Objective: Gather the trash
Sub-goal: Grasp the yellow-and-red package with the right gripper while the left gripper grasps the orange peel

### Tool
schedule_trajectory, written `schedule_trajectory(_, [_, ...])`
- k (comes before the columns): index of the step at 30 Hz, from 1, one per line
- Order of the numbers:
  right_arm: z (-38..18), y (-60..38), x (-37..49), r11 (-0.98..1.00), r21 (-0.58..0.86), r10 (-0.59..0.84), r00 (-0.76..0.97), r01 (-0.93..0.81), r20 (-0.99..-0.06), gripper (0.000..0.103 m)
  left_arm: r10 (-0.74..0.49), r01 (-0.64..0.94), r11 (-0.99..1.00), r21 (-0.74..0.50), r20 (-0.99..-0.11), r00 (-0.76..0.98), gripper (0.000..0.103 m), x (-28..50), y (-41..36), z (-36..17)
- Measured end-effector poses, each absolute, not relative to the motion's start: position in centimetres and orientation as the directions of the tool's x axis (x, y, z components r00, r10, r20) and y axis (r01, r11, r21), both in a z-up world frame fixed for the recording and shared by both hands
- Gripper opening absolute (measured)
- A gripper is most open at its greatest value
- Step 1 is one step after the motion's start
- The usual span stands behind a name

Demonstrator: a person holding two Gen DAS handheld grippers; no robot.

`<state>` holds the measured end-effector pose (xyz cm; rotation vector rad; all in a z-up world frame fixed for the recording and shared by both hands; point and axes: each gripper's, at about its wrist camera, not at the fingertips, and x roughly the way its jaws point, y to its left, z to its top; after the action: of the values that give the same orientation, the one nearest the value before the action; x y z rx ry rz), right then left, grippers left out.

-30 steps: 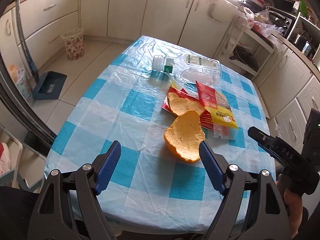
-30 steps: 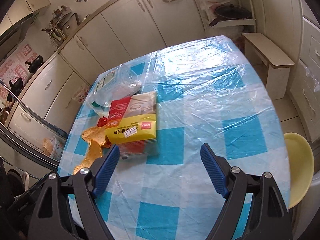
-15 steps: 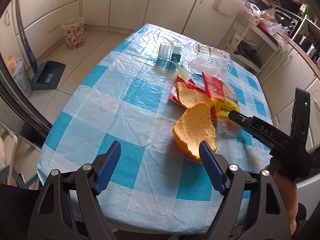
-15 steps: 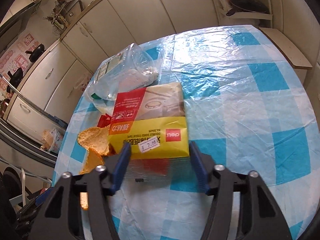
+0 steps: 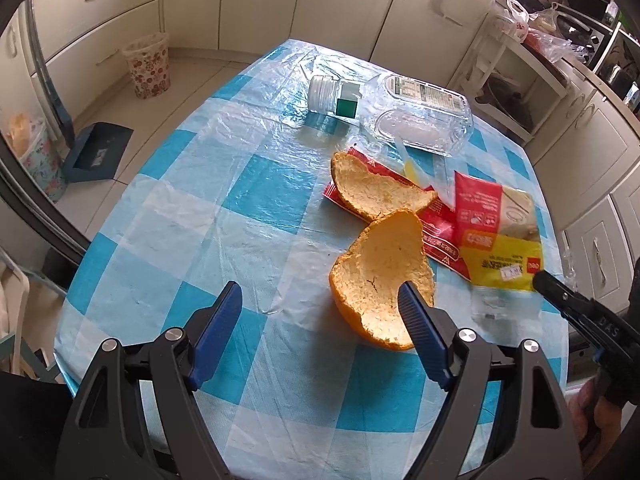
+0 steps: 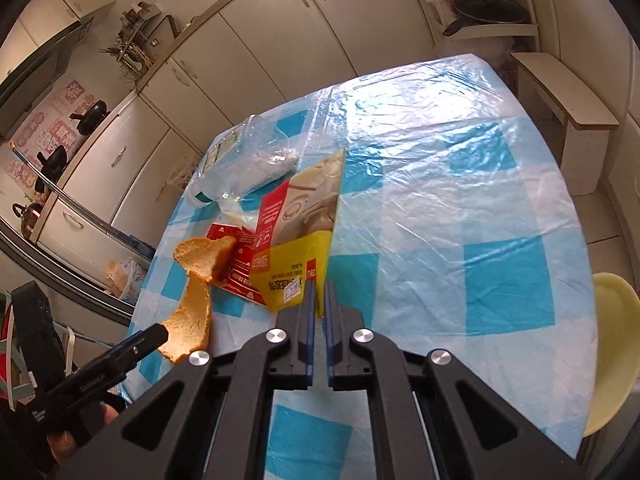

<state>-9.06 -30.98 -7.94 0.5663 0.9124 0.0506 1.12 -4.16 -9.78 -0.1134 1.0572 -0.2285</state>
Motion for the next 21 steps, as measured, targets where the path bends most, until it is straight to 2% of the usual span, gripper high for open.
schedule_trajectory(5, [-9.0,-32.7,-11.1,0.843,0.498,0.31,0.573,0.203,-0.759,0.005,-0.227,0.124,0.974,-0.191,-0.855,0.466,0.076,1.6,-4.9,-10.5])
schedule_trajectory(7, [-9.6,-32.8,-11.4,0.845,0.499,0.336,0.533,0.193,-0.776,0.01,-0.225,0.126,0.974,-0.187,-0.856,0.465,0.076,1.7,-5.3,-10.7])
schedule_trajectory(9, [-10.0,-33.1,-11.7,0.855,0.479,0.323,0.518,0.199,-0.792,0.019,-0.217,0.13,0.976,-0.176,-0.857,0.467,0.076,1.7,-5.8,-10.8])
schedule_trajectory(11, [-9.8,-33.6,-11.9,0.845,0.497,0.329,0.541,0.197,-0.774,0.038,-0.21,0.13,0.977,-0.168,-0.857,0.47,0.076,1.7,-6.0,-10.9])
schedule_trajectory(12, [-9.5,-33.7,-11.9,0.846,0.492,0.314,0.555,0.204,-0.77,0.052,-0.209,0.132,0.977,-0.166,-0.857,0.471,0.076,1.8,-6.1,-11.0])
schedule_trajectory(13, [-9.2,-33.9,-11.9,0.851,0.479,0.29,0.567,0.216,-0.771,0.056,-0.207,0.132,0.978,-0.163,-0.857,0.471,0.076,1.8,-6.2,-11.1])
schedule_trajectory(21, [-9.6,-34.2,-10.3,0.835,0.501,0.286,0.597,0.229,-0.749,0.056,-0.207,0.126,0.978,-0.168,-0.856,0.474,0.076,2.5,-6.0,-11.3])
